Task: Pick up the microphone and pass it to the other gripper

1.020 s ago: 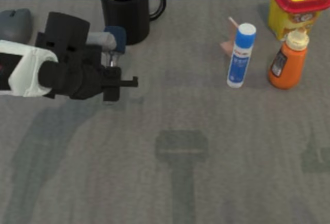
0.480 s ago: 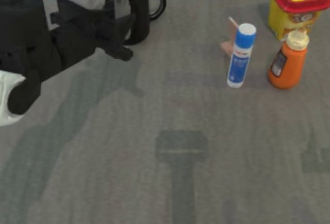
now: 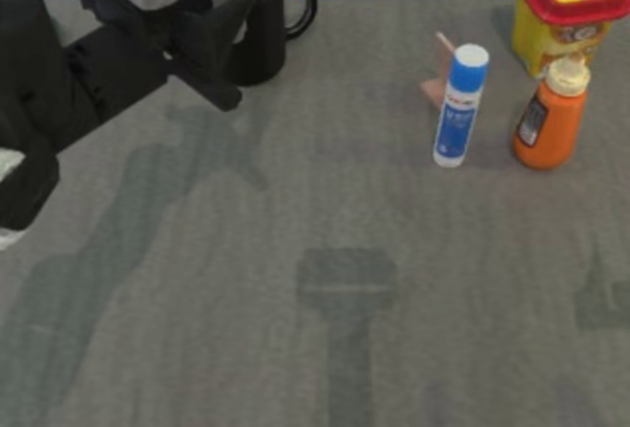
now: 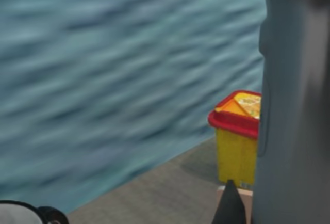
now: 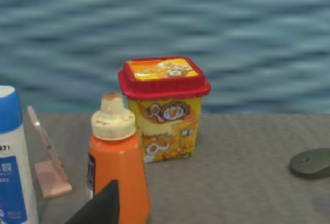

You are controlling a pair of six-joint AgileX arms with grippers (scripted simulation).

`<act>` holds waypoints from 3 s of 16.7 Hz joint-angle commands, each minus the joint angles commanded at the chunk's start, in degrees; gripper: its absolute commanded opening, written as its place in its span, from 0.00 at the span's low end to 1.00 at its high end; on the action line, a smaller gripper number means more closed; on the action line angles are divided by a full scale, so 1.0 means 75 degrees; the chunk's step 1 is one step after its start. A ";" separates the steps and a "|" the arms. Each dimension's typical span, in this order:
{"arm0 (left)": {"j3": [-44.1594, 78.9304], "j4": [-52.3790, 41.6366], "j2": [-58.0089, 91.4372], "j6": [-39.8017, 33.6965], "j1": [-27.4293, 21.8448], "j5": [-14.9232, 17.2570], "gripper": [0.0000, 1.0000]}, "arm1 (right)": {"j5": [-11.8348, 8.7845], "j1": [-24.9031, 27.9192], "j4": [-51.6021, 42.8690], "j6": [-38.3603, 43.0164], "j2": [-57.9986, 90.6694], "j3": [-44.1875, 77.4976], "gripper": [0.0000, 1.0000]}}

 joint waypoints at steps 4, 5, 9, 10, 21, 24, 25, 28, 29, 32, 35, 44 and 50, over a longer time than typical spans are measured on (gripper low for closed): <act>0.0053 0.0045 0.0051 0.0006 -0.0344 -0.0321 0.00 | 0.0000 0.0000 0.0000 0.0000 0.0000 0.0000 1.00; 0.0062 0.0090 0.0067 0.0007 -0.0578 -0.0556 0.00 | 0.0000 0.0000 0.0000 0.0000 0.0000 0.0000 1.00; 0.0076 0.0287 0.0120 0.0000 -0.1808 -0.1902 0.00 | 0.0000 0.0000 0.0000 0.0000 0.0000 0.0000 1.00; 0.0077 0.0332 0.0118 -0.0002 -0.2106 -0.2225 0.00 | 0.0000 0.0000 0.0000 0.0000 0.0000 0.0000 1.00; 0.0089 0.0425 0.0091 -0.0002 -0.2628 -0.2751 0.00 | 0.0000 0.0000 0.0000 0.0000 0.0000 0.0000 1.00; 0.0089 0.0425 0.0091 -0.0002 -0.2628 -0.2751 0.00 | 0.0002 0.0010 0.0007 0.0001 0.0012 0.0008 1.00; 0.0089 0.0425 0.0091 -0.0002 -0.2628 -0.2751 0.00 | 0.0020 0.0087 0.0063 0.0005 0.0098 0.0070 1.00; 0.0089 0.0425 0.0091 -0.0002 -0.2628 -0.2751 0.00 | 0.0173 0.0670 0.0504 0.0036 0.0839 0.0559 1.00; 0.0089 0.0425 0.0091 -0.0002 -0.2628 -0.2751 0.00 | 0.0253 0.0958 0.0724 0.0048 0.1253 0.0802 1.00; 0.0089 0.0425 0.0091 -0.0002 -0.2628 -0.2751 0.00 | 0.0537 0.1991 0.1489 0.0087 0.2912 0.1653 1.00; 0.0089 0.0425 0.0091 -0.0002 -0.2628 -0.2751 0.00 | 0.0842 0.3152 0.2311 0.0127 0.4872 0.2570 1.00; 0.0089 0.0425 0.0091 -0.0002 -0.2628 -0.2751 0.00 | 0.1516 0.5875 0.4292 0.0195 0.8989 0.4771 1.00; 0.0089 0.0425 0.0091 -0.0002 -0.2628 -0.2751 0.00 | 0.1575 0.6115 0.4480 0.0197 0.9320 0.4979 1.00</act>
